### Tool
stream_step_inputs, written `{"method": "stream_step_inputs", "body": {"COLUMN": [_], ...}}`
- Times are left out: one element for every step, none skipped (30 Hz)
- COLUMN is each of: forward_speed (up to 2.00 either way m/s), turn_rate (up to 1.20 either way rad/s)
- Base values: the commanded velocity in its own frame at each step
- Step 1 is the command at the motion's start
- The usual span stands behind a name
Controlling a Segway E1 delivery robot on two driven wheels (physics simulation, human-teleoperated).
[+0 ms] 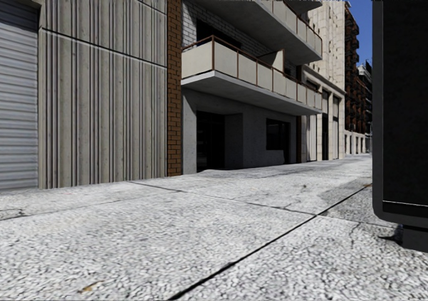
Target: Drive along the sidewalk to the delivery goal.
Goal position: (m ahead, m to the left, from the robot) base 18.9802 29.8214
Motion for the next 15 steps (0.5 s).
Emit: {"method": "stream_step_inputs", "body": {"forward_speed": [0.00,0.00,0.00,0.00,0.00,0.00,0.00,0.00,0.00,0.00,0.00,0.00,0.00,0.00,0.00], "turn_rate": [0.76,0.76,0.76,0.76,0.76,0.76,0.76,0.76,0.76,0.76,0.76,0.76,0.76,0.76,0.76]}}
